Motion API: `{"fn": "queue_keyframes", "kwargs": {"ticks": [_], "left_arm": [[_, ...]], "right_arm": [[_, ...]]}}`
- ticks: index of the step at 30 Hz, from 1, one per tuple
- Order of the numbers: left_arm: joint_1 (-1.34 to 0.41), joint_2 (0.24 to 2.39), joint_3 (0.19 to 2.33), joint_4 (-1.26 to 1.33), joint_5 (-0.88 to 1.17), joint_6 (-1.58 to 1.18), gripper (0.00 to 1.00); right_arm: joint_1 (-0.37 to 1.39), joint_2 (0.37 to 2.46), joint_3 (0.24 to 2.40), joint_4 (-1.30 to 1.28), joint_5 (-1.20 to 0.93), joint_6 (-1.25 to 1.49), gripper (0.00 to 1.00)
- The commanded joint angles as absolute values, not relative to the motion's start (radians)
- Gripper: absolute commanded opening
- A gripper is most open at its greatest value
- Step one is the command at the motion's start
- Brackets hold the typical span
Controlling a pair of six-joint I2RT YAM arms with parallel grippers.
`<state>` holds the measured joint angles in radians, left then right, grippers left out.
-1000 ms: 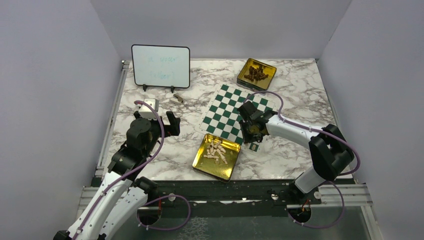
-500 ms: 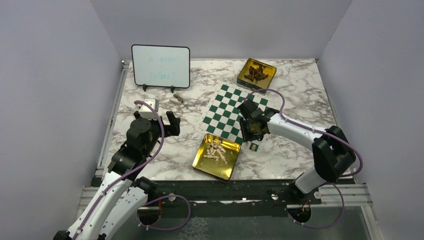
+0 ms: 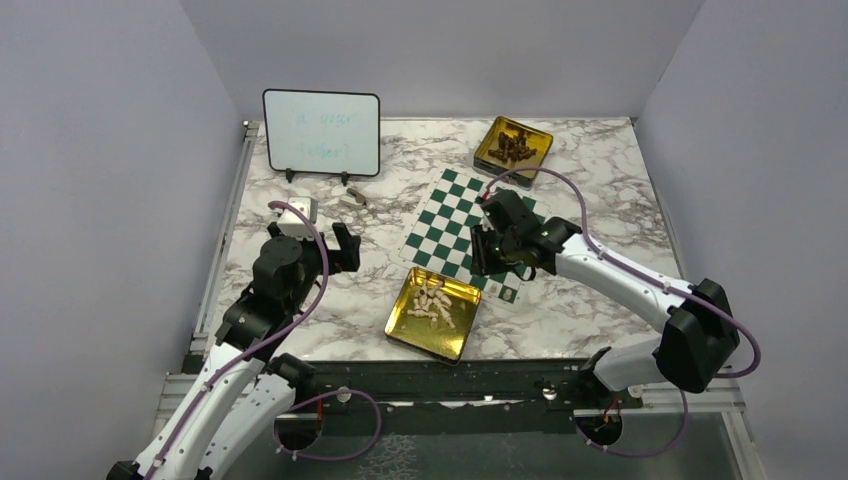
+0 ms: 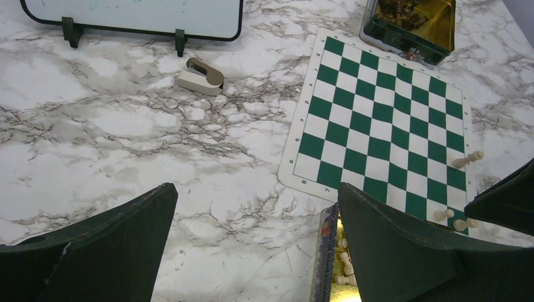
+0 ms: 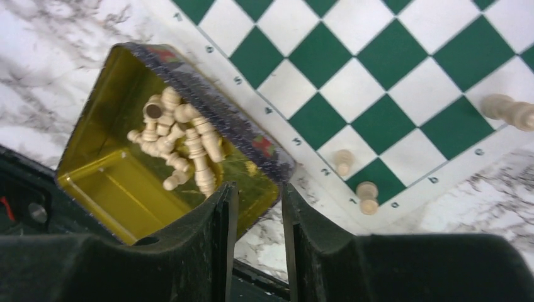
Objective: Set up the chess pieces on the board
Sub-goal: Place the chess piece on the chessboard, then pick up the chess piece from the storage box.
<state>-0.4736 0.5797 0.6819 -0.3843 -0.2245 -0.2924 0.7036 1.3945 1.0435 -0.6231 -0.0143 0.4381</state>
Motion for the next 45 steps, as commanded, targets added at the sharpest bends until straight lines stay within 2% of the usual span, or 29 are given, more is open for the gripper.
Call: {"fn": "queue_keyframes", "kwargs": {"ticks": [1,11,17,32,45], "left_arm": [[-0.477,0.571,0.713,-0.374,-0.207,-0.317,0.99],[-0.477,0.587,0.69,-0.368,-0.233,-0.289,0.99],[-0.476,0.579,0.686,-0.365,-0.238,-0.283,0.99],[-0.476,0.555,0.683,-0.36,-0.242,-0.281,0.99],[-0.477,0.561,0.681,-0.359,-0.239,-0.279,0.99]], "right_arm": [[0.774,1.383,1.052,-0.559,-0.065,0.434,0.36],[1.006,1.547,1.095,-0.532,0.045,0.471,0.36],[1.082,1.653,1.147,-0.551,0.097,0.493,0.36],[1.123,1.734,1.172,-0.559,0.13,0.509,0.34],[1.126,1.761,1.174,-0.554,0.13,0.508,0.28]]}}
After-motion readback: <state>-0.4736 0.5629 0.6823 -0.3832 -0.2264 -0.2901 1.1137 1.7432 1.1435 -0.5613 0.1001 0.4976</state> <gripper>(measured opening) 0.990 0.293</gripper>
